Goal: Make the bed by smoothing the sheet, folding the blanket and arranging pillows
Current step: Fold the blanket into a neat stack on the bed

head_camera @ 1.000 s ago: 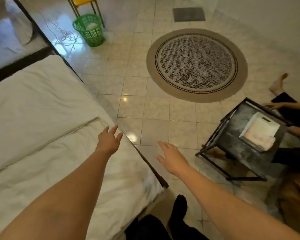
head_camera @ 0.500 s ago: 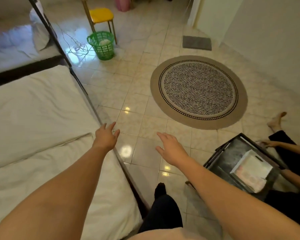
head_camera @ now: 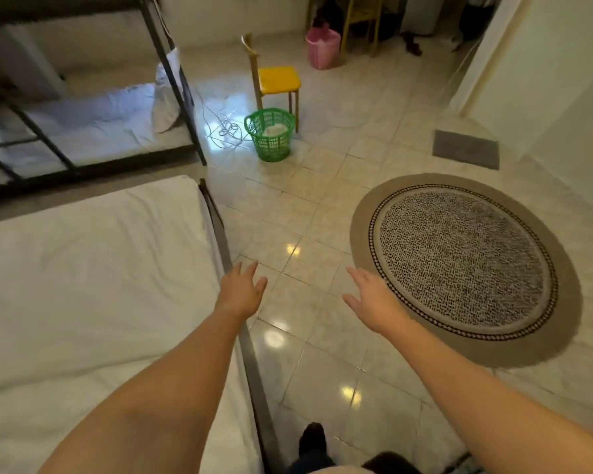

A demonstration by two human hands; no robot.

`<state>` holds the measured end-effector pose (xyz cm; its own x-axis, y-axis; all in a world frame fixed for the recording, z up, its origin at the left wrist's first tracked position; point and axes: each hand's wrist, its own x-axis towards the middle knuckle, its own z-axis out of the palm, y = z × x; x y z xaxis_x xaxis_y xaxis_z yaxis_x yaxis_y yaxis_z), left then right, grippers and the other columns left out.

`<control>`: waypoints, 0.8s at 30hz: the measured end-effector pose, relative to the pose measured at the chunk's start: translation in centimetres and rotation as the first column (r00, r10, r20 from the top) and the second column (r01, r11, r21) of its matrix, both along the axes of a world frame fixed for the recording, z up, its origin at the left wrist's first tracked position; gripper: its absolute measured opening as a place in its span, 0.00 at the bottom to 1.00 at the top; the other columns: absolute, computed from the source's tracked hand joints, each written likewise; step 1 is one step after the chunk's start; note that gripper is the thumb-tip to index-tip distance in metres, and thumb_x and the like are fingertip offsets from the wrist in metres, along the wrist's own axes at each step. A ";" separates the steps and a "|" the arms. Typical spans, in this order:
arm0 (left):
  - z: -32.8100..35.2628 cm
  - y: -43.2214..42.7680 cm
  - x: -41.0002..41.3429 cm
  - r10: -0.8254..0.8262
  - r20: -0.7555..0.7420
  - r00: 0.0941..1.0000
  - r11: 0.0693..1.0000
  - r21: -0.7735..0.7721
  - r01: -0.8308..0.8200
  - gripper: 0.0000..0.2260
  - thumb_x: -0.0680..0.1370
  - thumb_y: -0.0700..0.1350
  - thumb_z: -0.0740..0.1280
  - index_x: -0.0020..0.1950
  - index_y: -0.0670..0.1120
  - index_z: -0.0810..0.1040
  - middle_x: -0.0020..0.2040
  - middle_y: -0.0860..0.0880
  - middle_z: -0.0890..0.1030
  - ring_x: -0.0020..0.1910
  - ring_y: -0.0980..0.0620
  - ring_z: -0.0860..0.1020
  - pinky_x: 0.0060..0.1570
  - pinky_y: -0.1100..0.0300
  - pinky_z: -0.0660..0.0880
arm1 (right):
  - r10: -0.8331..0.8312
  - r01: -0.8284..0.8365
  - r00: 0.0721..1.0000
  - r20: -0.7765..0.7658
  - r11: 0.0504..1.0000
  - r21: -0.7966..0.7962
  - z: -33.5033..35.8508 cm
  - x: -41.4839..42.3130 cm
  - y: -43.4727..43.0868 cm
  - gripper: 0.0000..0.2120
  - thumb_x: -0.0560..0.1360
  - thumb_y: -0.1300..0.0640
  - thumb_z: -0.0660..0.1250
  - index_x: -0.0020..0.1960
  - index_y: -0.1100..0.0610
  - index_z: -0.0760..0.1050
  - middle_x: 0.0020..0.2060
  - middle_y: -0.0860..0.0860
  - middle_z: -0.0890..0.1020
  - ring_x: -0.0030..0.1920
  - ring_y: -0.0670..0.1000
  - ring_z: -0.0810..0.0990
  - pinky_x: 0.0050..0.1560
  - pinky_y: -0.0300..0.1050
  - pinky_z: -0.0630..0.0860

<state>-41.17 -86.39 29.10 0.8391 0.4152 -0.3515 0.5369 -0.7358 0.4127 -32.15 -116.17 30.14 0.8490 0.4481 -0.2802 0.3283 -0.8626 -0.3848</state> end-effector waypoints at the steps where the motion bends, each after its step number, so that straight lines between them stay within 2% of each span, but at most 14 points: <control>1: 0.4 1.2 1.1 0.022 -0.006 1.000 1.000 0.001 -0.022 0.27 0.84 0.61 0.55 0.82 0.54 0.60 0.82 0.43 0.59 0.80 0.40 0.57 0.77 0.43 0.60 | 0.013 -0.013 1.000 -0.005 1.000 0.013 0.2 2.1 1.3 0.31 0.81 0.43 0.60 0.80 0.48 0.54 0.79 0.52 0.61 0.78 0.55 0.58 0.75 0.57 0.62; 5: 1.8 5.8 5.3 0.126 -0.030 0.992 0.992 0.015 -0.125 0.27 0.84 0.60 0.55 0.82 0.55 0.58 0.82 0.43 0.57 0.79 0.39 0.56 0.76 0.42 0.61 | 0.115 -0.115 0.993 0.008 0.993 0.025 1.0 10.2 6.5 0.31 0.81 0.43 0.60 0.80 0.49 0.54 0.78 0.54 0.61 0.78 0.57 0.59 0.76 0.55 0.60; 13: 2.1 14.0 14.0 0.386 -0.020 0.922 0.922 0.030 -0.385 0.28 0.84 0.61 0.53 0.83 0.54 0.57 0.82 0.44 0.56 0.80 0.40 0.56 0.76 0.43 0.61 | 0.355 -0.355 0.935 0.012 0.935 0.021 0.5 27.0 18.1 0.31 0.81 0.43 0.61 0.80 0.48 0.55 0.78 0.53 0.61 0.77 0.57 0.60 0.73 0.57 0.64; 17: 2.4 17.4 18.0 0.509 -0.042 0.860 0.861 0.042 -0.507 0.28 0.84 0.61 0.52 0.83 0.56 0.55 0.83 0.45 0.55 0.80 0.39 0.55 0.77 0.43 0.59 | 0.507 -0.507 0.861 0.028 0.862 -0.011 0.8 34.9 24.6 0.32 0.81 0.43 0.61 0.80 0.49 0.55 0.78 0.54 0.63 0.76 0.57 0.62 0.72 0.56 0.66; 24: 1.8 25.1 22.6 0.672 -0.049 0.739 0.740 0.061 -0.670 0.28 0.84 0.62 0.52 0.83 0.55 0.55 0.83 0.44 0.55 0.80 0.39 0.55 0.77 0.42 0.59 | 0.664 -0.664 0.746 0.038 0.747 -0.029 1.0 44.5 38.3 0.32 0.81 0.42 0.61 0.80 0.49 0.55 0.78 0.54 0.62 0.76 0.58 0.61 0.73 0.56 0.65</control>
<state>-18.55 -61.24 30.92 0.3148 0.8756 -0.3663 0.9212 -0.1887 0.3403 12.38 -77.85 31.09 0.3495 0.8999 -0.2608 0.8360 -0.4252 -0.3468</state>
